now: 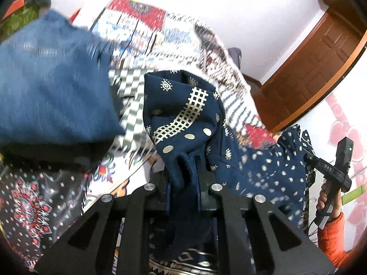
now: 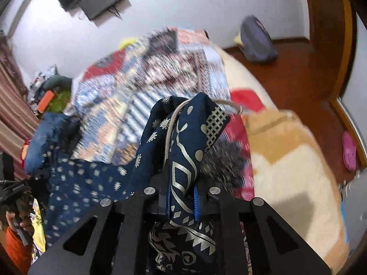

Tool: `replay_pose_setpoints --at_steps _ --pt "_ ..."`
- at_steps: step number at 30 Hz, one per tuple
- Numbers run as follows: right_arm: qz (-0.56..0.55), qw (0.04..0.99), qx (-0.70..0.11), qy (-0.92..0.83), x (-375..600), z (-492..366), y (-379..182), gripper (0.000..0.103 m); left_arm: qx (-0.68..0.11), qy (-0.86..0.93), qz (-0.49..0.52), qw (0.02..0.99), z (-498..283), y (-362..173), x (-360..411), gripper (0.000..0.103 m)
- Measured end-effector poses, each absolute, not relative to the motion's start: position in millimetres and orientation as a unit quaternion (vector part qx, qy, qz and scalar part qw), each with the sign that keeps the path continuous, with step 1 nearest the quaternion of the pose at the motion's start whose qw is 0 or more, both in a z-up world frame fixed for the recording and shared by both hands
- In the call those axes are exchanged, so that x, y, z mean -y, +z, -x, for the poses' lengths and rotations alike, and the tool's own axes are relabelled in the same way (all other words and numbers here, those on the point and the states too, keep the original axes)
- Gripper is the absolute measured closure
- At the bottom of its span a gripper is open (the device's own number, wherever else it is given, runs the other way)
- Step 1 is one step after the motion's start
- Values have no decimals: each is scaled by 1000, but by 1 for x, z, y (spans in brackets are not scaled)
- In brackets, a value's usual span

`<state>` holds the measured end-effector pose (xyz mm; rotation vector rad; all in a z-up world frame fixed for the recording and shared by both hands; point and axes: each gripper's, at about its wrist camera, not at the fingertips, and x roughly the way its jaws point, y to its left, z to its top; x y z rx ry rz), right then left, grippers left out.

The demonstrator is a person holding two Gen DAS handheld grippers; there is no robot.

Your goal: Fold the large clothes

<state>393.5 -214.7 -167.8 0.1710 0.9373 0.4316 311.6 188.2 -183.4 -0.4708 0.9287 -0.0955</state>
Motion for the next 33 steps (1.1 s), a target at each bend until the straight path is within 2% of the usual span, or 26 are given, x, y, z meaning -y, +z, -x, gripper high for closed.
replay_pose_setpoints --at_steps 5,9,14,19,22,23,25,27,31,33 --pt "-50 888 -406 211 200 -400 -126 91 -402 -51 204 891 -328 -131 -184 89" --pt "-45 900 -381 206 193 -421 -107 91 -384 -40 185 904 -352 -112 -186 89" --pt "-45 905 -382 182 182 -458 -120 91 -402 -8 165 901 -395 -126 -196 87" --pt "-36 913 -388 123 183 -484 -138 91 -429 95 88 894 -425 -151 -208 84" --pt "-54 903 -410 115 192 -489 -141 91 -441 90 110 886 -422 -155 -221 84" --pt "-57 900 -417 115 196 -488 -140 89 -439 84 116 887 -417 -153 -224 82" --pt "-59 895 -426 120 201 -481 -137 81 -436 82 113 889 -407 -147 -226 71" --pt "-52 894 -426 126 203 -470 -132 64 -432 79 103 893 -397 -142 -227 66" --pt "-22 901 -408 144 202 -442 -113 55 -425 69 75 899 -363 -121 -216 66" --pt "-8 902 -404 154 203 -425 -103 46 -414 70 59 906 -342 -110 -209 65"
